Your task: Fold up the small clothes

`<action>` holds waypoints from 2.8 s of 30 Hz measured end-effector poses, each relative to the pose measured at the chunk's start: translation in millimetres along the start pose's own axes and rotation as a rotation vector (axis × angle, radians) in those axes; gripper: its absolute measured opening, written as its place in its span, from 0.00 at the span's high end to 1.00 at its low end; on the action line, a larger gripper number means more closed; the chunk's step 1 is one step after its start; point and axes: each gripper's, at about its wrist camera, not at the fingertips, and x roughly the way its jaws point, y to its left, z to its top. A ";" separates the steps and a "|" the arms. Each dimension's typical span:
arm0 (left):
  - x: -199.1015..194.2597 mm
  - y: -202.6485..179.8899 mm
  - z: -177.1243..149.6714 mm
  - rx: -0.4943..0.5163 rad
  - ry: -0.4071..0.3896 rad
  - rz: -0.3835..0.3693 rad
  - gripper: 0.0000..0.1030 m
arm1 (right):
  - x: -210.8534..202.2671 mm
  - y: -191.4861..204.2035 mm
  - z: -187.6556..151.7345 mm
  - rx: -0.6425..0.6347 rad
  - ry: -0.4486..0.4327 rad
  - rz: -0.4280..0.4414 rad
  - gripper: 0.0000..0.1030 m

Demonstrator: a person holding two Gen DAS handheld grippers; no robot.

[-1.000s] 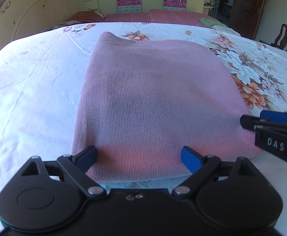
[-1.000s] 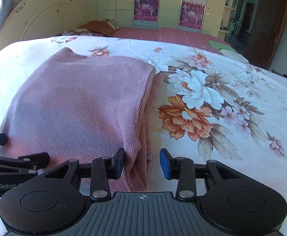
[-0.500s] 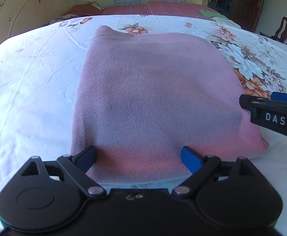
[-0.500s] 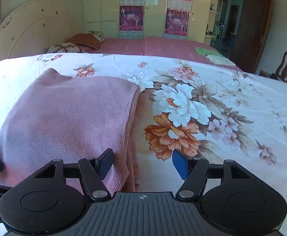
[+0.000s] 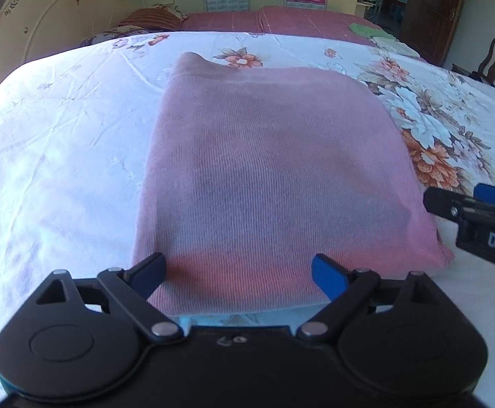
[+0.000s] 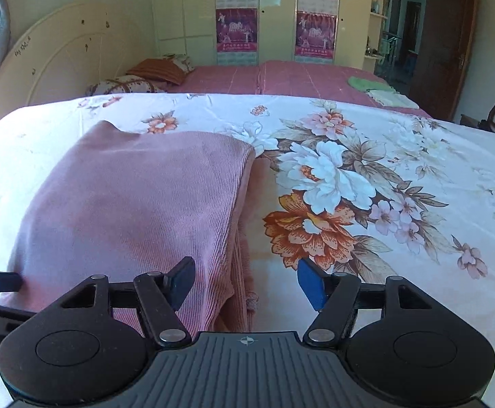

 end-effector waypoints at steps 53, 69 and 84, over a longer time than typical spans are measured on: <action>-367.9 -51.4 -203.9 -0.060 -0.408 0.114 0.09 | -416.7 -7.9 -150.2 -0.044 -0.427 0.045 0.00; -367.5 -55.1 -204.0 -0.053 -0.418 0.124 0.09 | -416.7 -9.2 -148.5 -0.049 -0.430 0.045 0.00; -366.3 -55.0 -202.6 -0.060 -0.407 0.120 0.09 | -415.0 -14.2 -146.2 -0.052 -0.420 0.045 0.00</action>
